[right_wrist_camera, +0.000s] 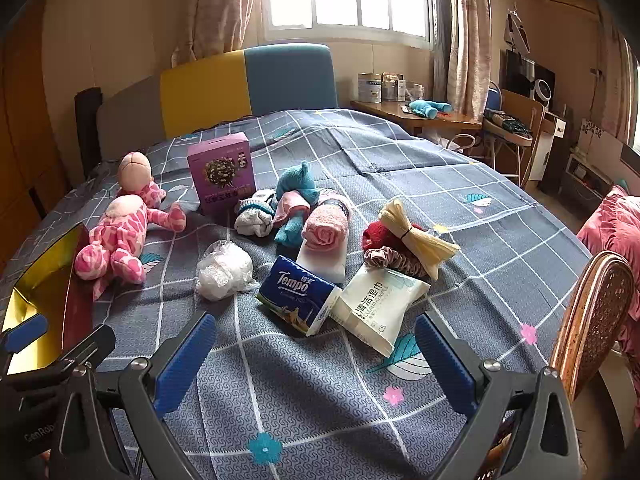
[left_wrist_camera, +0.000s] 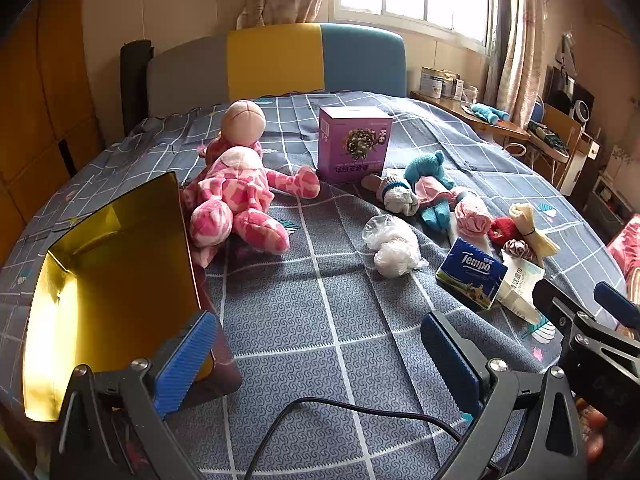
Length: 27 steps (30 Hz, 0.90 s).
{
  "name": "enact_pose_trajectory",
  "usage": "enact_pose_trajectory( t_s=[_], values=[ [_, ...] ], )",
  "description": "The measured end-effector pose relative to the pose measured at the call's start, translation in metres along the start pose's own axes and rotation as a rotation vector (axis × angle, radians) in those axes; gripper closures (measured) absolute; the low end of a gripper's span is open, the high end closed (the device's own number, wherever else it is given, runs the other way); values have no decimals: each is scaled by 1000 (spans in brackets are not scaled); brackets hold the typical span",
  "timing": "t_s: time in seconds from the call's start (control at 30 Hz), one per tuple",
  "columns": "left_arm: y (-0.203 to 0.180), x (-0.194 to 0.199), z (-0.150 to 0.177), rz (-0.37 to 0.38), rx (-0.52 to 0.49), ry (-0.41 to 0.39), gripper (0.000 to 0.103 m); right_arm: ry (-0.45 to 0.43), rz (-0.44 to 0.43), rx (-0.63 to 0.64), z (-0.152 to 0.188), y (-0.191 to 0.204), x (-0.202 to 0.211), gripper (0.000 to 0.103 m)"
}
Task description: Organize soft objects
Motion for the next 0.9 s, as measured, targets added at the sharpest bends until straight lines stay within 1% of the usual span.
enact_pose_trajectory(
  t_s=[0.23, 0.9],
  values=[
    [4, 1, 3, -11, 10, 6, 0, 1, -8, 11, 0, 3, 0, 1],
    [10, 7, 2, -1, 33, 8, 0, 0, -18, 18, 0, 7, 1, 1]
  ],
)
Point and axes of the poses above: each gripper's, at about its wrist camera, not at the fingertips, and x roughly against the way its jaws point, y to its left, z to its underside, the point moved 7 cm from there along -x, roughly the way its jaws point, and after that the axes turned 2 degrees about x, right-handed, at the moved point
